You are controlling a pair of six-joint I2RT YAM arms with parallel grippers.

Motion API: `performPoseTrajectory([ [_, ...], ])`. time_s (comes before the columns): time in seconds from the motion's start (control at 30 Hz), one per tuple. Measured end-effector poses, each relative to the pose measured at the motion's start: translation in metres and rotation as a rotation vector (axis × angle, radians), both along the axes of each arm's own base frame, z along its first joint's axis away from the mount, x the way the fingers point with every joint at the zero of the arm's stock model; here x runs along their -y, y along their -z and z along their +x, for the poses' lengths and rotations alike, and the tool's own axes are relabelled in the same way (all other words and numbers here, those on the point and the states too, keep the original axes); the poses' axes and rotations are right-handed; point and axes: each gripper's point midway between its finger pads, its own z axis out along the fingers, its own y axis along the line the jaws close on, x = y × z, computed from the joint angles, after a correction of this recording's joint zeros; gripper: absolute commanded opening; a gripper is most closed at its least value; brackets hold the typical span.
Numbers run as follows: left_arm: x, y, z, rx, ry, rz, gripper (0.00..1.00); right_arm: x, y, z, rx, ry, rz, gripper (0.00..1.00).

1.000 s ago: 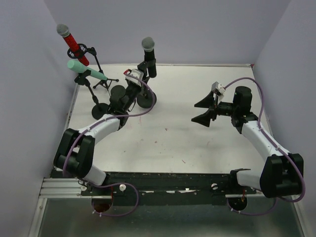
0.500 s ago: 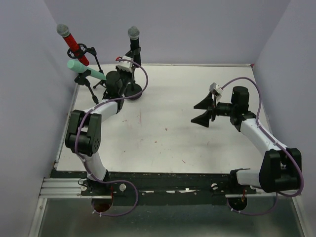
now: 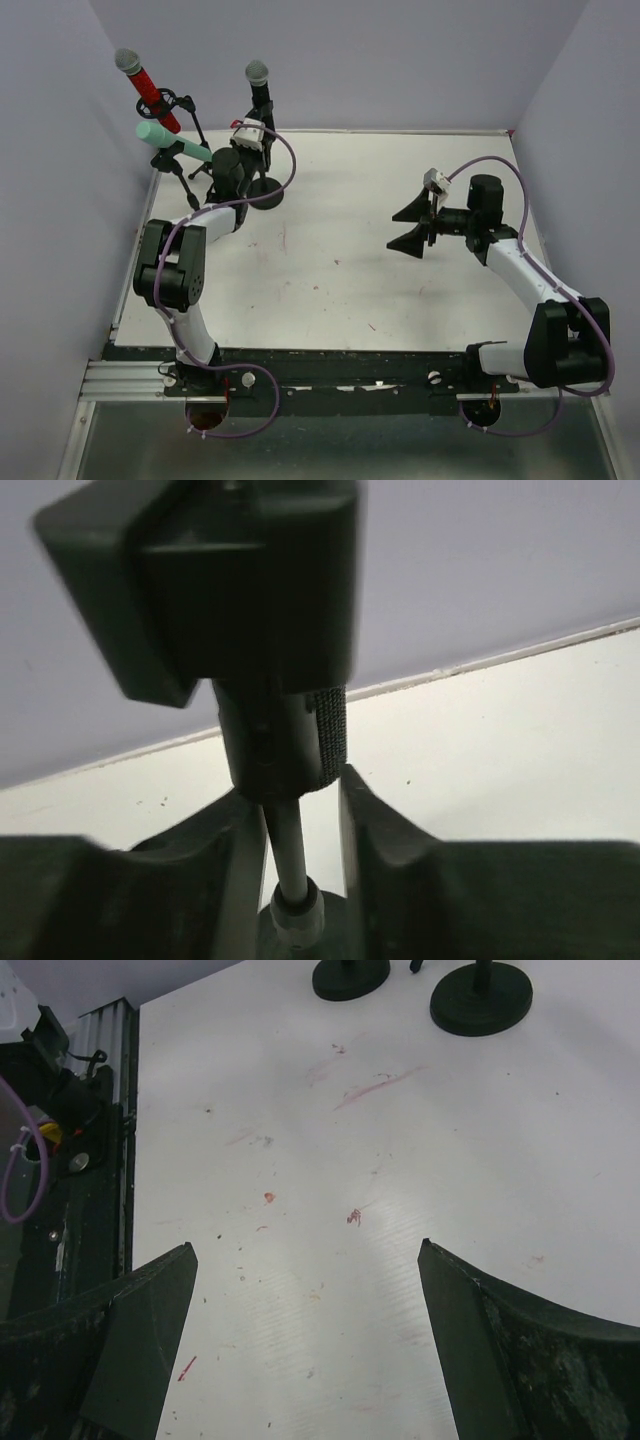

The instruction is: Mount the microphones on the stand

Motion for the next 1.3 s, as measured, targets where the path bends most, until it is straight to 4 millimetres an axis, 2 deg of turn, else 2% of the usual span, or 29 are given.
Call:
performPoseTrajectory([
  [0.07, 0.000, -0.001, -0.004, 0.009, 0.001, -0.009, 0.56, 0.000, 0.001, 0.000, -0.005, 0.000, -0.001, 1.00],
  [0.13, -0.001, 0.001, -0.009, 0.005, 0.001, -0.011, 0.68, 0.001, 0.001, 0.000, -0.006, 0.002, -0.002, 1.00],
  [0.2, -0.003, 0.001, -0.017, 0.000, 0.001, -0.012, 0.76, 0.003, 0.001, 0.001, -0.006, 0.008, -0.002, 1.00],
  [0.33, -0.005, -0.005, -0.029, 0.007, 0.001, -0.015, 0.86, 0.006, 0.001, 0.002, -0.006, 0.020, -0.003, 1.00],
  [0.53, -0.008, -0.031, -0.051, 0.041, 0.004, -0.042, 0.98, 0.010, -0.001, 0.004, 0.003, 0.033, -0.003, 1.00],
  [0.7, -0.010, -0.038, -0.078, 0.026, 0.012, -0.083, 0.98, 0.016, -0.003, 0.005, 0.014, 0.049, -0.005, 1.00],
  [0.9, -0.014, -0.021, -0.122, -0.063, 0.018, -0.127, 0.98, 0.025, -0.008, 0.008, 0.029, 0.086, -0.015, 1.00],
  [1.0, -0.013, -0.030, -0.145, -0.085, 0.043, -0.138, 0.98, 0.036, -0.013, 0.012, 0.048, 0.137, -0.026, 1.00],
  [1.17, -0.006, -0.081, -0.194, -0.031, 0.138, -0.157, 0.98, 0.058, -0.032, 0.020, 0.116, 0.274, -0.061, 1.00],
  [1.3, 0.001, -0.110, -0.239, 0.005, 0.225, -0.163, 0.98, 0.079, -0.048, 0.030, 0.129, 0.465, -0.088, 1.00],
])
